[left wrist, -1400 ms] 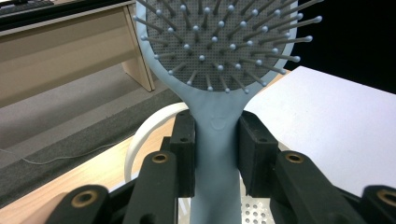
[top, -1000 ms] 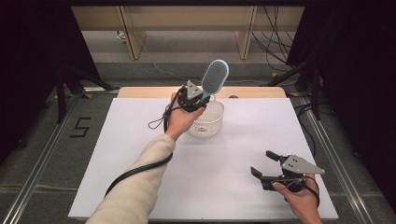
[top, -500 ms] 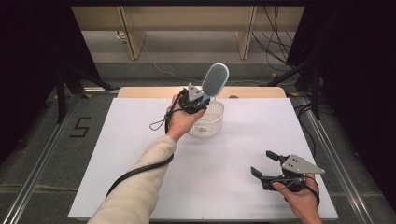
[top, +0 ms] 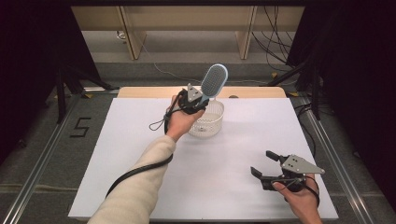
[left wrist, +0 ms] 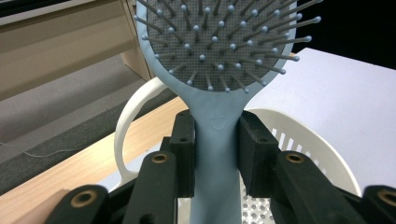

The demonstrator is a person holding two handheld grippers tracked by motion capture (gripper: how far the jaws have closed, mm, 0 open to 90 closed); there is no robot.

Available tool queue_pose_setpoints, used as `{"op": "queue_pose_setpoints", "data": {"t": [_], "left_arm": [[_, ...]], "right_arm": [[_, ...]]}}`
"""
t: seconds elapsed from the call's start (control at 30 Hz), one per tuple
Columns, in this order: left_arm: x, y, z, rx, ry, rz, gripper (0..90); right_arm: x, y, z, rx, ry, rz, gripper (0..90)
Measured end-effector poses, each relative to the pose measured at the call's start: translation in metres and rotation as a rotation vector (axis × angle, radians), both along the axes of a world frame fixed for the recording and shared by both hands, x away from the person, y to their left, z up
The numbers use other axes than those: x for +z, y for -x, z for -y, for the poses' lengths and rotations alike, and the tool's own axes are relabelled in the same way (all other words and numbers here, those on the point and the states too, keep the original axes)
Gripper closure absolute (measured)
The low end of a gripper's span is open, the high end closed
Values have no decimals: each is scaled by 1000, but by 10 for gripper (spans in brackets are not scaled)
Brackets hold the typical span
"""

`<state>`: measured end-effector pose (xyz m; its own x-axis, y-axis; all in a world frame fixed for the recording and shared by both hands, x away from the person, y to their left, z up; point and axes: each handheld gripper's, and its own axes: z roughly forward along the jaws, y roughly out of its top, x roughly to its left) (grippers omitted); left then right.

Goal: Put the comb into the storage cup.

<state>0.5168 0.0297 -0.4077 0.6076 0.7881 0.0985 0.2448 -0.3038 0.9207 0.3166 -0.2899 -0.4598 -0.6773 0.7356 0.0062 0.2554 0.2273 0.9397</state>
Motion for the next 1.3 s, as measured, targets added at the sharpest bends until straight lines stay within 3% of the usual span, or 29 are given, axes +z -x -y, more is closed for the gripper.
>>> {"op": "queue_pose_setpoints", "data": {"t": [0.2, 0.43, 0.63, 0.77, 0.8, 0.87, 0.97, 1.3], "left_arm": [[-2, -1, 1, -2, 0, -3, 697], [-3, -3, 1, -16, -46, -29, 691], [0, -3, 2, -11, -92, -38, 528], [3, 0, 2, -30, -122, -33, 470], [4, 0, 1, -26, -114, -11, 467], [6, 2, 0, -30, -100, -16, 460], [9, 5, -1, -50, -114, -30, 408], [21, 22, -20, -63, -91, -28, 314]], "right_arm": [[0, 0, 0, -2, -5, 2, 161], [0, 0, 0, 2, 3, 1, 161], [0, 0, 0, 2, 6, 3, 161], [0, 0, 0, 0, 5, 2, 161], [0, 0, 0, 1, 5, 5, 161], [0, 0, -1, 2, 5, 2, 161], [0, 0, 0, -1, 5, -1, 162], [0, 0, -1, -4, 3, 1, 161]]}}
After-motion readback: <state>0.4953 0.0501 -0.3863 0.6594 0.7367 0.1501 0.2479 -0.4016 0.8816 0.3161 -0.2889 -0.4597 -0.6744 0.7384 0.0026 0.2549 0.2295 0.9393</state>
